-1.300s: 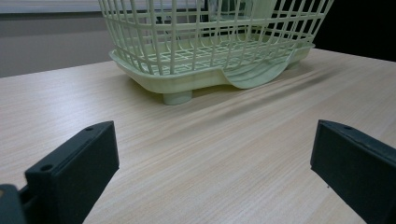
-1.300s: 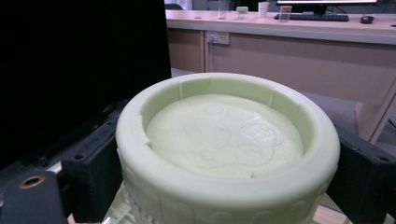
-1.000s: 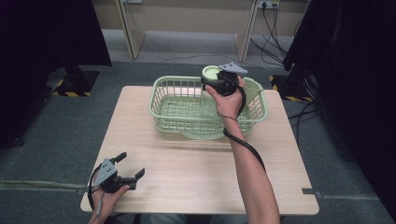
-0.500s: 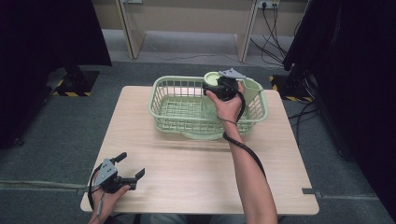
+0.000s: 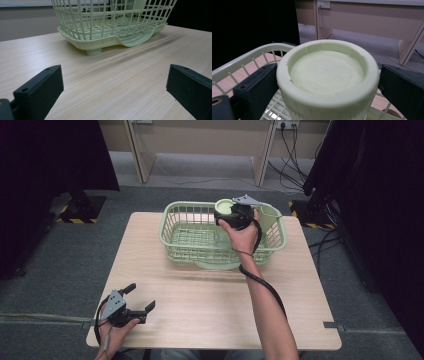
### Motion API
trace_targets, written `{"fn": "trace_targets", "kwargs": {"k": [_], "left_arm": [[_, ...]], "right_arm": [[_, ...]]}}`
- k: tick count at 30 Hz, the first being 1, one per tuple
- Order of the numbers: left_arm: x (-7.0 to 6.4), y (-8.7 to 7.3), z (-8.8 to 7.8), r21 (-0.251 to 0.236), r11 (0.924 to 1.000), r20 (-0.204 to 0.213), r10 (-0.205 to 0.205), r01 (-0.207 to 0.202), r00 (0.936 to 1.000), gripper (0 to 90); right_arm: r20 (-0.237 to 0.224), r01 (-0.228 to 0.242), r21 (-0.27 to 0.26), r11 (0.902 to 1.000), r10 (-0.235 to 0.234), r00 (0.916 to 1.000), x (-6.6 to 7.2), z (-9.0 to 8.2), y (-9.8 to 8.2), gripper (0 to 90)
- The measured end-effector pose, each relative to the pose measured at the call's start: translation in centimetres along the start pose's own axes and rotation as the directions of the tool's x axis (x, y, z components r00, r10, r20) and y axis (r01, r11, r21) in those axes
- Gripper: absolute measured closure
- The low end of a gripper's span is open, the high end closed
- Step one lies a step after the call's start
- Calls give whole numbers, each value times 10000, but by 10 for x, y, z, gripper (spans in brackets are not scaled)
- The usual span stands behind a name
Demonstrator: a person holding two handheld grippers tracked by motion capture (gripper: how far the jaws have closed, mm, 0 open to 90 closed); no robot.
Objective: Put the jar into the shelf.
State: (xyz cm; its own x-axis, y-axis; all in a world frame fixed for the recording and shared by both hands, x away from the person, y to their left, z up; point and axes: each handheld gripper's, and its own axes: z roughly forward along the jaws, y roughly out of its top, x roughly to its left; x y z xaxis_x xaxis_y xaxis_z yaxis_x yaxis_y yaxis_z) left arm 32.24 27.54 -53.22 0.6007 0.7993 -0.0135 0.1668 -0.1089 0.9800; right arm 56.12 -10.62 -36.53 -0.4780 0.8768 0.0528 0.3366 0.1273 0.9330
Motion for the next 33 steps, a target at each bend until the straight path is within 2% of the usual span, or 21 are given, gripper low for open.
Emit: {"fn": "trace_targets", "kwargs": {"k": [2,14,18,25,33], "left_arm": [[0,0,0,5,10000,-2,1,-1,10000,5],[0,0,0,7,10000,-20,-2,2,10000,5],[0,0,0,6,10000,-23,-18,18,10000,5],[0,0,0,15,10000,-41,-16,16,10000,5],[0,0,0,27,10000,-64,-11,11,10000,5]], "right_arm": [[-259,-48,-145,9999,45,9997,-2,-8,0,17],[-726,-195,-195,9996,180,9972,-6,-32,-6,12],[-1159,-136,-287,9995,102,9932,-6,-46,-11,12],[-1208,-23,-303,9995,-14,9927,-8,-66,-17,12],[-1265,102,-277,9996,-137,9919,-9,-92,-33,13]]}}
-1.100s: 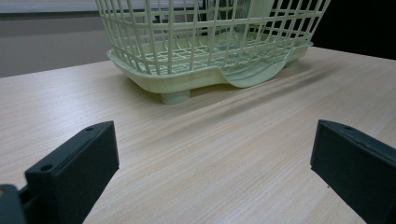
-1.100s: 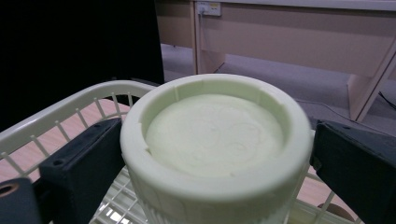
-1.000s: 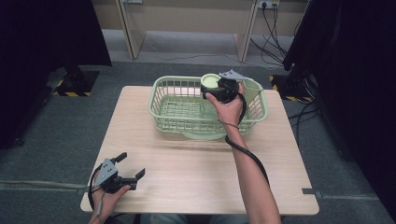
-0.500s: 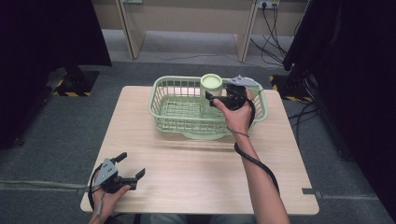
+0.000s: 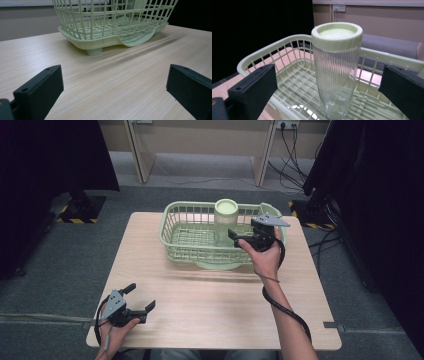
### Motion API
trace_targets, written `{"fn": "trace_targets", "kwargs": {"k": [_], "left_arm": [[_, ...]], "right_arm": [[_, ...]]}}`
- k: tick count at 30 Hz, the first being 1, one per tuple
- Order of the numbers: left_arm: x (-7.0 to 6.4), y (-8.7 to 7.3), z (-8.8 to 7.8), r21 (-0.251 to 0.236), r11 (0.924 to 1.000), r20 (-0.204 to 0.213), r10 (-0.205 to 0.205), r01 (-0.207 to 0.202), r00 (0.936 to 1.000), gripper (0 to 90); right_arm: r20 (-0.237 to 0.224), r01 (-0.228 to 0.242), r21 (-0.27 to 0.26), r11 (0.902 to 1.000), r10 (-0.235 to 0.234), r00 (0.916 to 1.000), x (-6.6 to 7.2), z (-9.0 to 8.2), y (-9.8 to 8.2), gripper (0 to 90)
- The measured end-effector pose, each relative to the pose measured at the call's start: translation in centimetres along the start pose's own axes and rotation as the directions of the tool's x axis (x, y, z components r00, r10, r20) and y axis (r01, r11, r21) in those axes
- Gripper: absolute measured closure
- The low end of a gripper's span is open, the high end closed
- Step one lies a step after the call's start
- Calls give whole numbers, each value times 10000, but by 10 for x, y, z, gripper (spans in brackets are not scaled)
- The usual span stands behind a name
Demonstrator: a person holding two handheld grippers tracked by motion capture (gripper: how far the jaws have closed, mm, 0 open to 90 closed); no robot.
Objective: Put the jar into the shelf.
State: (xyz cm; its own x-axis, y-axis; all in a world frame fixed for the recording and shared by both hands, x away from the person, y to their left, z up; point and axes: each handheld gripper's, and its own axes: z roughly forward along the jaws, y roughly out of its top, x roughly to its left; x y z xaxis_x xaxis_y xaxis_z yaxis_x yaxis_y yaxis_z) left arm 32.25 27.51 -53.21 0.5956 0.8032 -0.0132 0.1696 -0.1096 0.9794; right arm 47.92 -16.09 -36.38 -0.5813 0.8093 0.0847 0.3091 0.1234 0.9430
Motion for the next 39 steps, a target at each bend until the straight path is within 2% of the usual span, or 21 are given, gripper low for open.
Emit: {"fn": "trace_targets", "kwargs": {"k": [11,15,22,25,31,34,35,39], "left_arm": [[0,0,0,19,10000,-15,-12,12,10000,5],[0,0,0,27,10000,-23,14,-14,10000,5],[0,0,0,36,10000,-42,18,-18,10000,6],[0,0,0,40,10000,-42,23,-23,10000,5],[0,0,0,39,10000,-47,6,-5,10000,6],[0,0,0,46,10000,-58,16,-16,10000,5],[0,0,0,46,10000,-58,16,-16,10000,5],[0,0,0,43,10000,-59,14,-14,10000,5]], "right_arm": [[-4,117,108,9999,-117,9999,2,-25,-29,12],[48,-77,16,10000,77,10000,2,-37,-45,14],[168,-55,-17,10000,55,9998,0,-52,-59,15],[312,-9,88,10000,6,9995,-3,-58,-67,15],[501,-265,138,9996,258,9984,-12,-71,-91,14],[529,-308,151,9994,299,9981,-13,-72,-95,14],[605,-400,158,9991,390,9974,-15,-78,-104,14],[684,-450,141,9989,439,9967,-17,-83,-110,15]]}}
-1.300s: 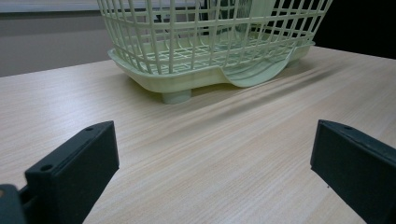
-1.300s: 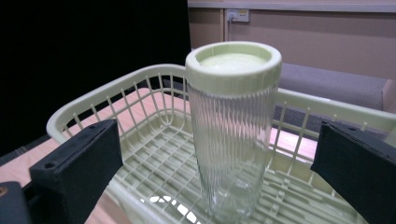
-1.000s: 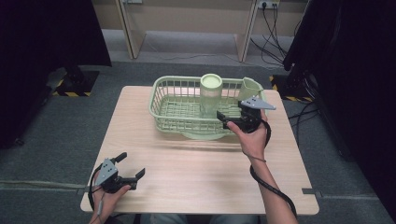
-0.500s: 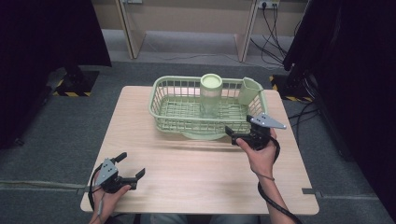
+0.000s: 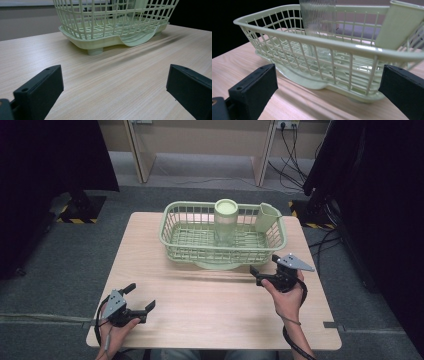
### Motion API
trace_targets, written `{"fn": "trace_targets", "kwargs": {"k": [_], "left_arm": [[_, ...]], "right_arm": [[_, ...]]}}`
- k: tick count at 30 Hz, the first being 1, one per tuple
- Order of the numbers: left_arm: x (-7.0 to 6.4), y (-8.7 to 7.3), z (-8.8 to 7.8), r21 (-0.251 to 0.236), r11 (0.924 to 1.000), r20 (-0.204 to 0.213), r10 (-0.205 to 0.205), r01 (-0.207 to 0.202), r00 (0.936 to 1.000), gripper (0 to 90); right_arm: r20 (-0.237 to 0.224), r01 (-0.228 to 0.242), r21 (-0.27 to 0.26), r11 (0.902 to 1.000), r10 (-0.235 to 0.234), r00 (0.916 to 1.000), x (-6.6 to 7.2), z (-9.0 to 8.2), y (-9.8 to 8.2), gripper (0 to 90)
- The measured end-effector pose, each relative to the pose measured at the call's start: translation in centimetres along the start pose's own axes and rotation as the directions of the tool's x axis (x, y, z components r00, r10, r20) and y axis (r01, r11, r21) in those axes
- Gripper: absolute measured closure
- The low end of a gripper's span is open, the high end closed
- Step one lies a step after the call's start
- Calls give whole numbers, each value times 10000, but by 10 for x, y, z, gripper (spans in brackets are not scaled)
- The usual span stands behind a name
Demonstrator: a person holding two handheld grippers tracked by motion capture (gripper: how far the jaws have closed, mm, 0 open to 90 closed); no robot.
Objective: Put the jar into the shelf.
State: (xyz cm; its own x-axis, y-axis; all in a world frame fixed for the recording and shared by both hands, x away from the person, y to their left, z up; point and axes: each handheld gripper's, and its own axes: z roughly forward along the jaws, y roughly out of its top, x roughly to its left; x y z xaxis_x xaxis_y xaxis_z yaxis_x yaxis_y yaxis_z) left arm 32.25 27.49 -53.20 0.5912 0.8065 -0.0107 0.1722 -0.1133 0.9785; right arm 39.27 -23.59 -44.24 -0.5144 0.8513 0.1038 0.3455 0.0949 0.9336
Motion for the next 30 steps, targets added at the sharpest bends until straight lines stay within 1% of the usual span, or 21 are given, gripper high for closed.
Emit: {"fn": "trace_targets", "kwargs": {"k": [1,3,4,6,7,8,9,14,15,16,17,19,20,21,22,30], "left_arm": [[0,0,0,0,10000,0,0,0,10000,5],[0,0,0,0,10000,0,6,-6,10000,5],[0,0,0,0,10000,0,6,-6,10000,5],[0,0,0,-9,10000,0,-1,1,10000,5],[0,0,0,4,10000,-7,10,-10,10000,5],[0,0,0,4,10000,-7,10,-10,10000,5],[0,0,0,4,10000,-7,10,-10,10000,5],[0,0,0,1,10000,-18,14,-14,10000,5],[0,0,0,8,10000,-24,23,-23,10000,5],[0,0,0,8,10000,-24,23,-23,10000,5],[0,0,0,8,10000,-24,23,-23,10000,5],[0,0,0,4,10000,-26,12,-12,10000,6],[0,0,0,3,10000,-27,5,-5,10000,6],[0,0,0,3,10000,-27,5,-5,10000,5],[0,0,0,3,10000,-27,5,-5,10000,5],[0,0,0,11,10000,-28,22,-22,10000,5]], "right_arm": [[69,-60,1,10000,60,10000,-2,-4,-6,15],[69,-60,1,10000,60,10000,-2,-4,-6,14],[122,-138,7,9999,138,9998,-3,-9,-11,15],[122,-138,7,9999,138,9998,-3,-9,-11,15],[215,-151,62,9999,150,9997,-4,-12,-18,15],[215,-151,62,9999,150,9997,-4,-12,-18,15],[336,-378,152,9992,373,9987,-7,-18,-35,15],[336,-378,152,9992,373,9987,-7,-18,-35,15],[383,-494,217,9985,486,9981,-8,-20,-44,15],[383,-494,217,9985,486,9981,-8,-20,-44,15],[451,-547,263,9982,535,9975,-10,-22,-50,15],[451,-547,263,9982,535,9975,-10,-22,-50,15],[483,-640,381,9972,622,9969,-12,-23,-57,15],[483,-640,381,9972,622,9969,-12,-23,-57,15],[599,-699,472,9964,670,9960,-16,-24,-63,15],[945,-811,486,9955,762,9926,-24,-28,-75,15]]}}
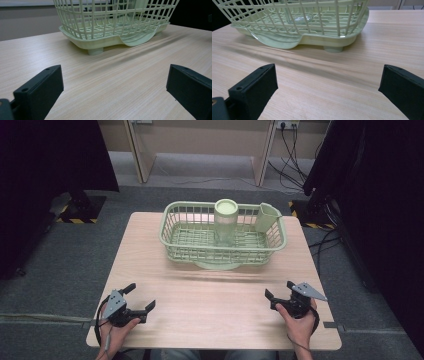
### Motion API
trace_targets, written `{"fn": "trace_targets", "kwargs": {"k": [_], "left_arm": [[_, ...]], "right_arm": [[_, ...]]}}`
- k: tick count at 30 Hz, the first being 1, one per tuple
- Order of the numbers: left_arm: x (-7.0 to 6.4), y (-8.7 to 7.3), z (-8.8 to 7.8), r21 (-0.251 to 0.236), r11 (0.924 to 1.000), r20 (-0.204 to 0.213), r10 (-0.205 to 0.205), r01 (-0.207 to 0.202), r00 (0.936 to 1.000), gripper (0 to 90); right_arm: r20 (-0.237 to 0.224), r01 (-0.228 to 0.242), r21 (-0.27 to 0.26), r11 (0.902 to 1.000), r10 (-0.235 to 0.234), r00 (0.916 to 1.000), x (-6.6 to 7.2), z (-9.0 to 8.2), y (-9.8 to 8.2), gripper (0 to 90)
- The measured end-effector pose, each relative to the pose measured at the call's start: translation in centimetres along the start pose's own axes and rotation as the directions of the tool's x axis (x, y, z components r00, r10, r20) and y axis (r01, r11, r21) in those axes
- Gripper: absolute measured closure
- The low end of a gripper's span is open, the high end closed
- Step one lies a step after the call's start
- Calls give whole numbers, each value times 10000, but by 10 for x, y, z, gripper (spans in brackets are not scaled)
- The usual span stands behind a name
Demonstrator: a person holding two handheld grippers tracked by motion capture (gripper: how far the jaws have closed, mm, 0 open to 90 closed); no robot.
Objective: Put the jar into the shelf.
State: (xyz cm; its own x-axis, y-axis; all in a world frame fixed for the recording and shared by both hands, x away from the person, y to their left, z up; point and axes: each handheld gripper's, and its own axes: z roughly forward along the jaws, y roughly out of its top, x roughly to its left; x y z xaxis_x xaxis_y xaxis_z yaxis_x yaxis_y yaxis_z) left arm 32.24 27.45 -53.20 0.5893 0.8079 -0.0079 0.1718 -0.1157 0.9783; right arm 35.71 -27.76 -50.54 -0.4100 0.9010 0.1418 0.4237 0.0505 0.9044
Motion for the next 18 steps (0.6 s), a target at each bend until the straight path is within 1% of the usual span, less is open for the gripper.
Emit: {"fn": "trace_targets", "kwargs": {"k": [9,15,18], "left_arm": [[0,0,0,-6,10000,4,-9,9,10000,5],[0,0,0,-6,10000,12,-2,2,10000,5],[0,0,0,2,10000,7,-3,3,10000,5]], "right_arm": [[337,-80,-85,9999,82,9994,-8,0,-11,15],[341,-227,-87,9997,229,9992,-10,1,-15,15],[317,-191,-144,9997,196,9993,-9,0,-13,15]]}}
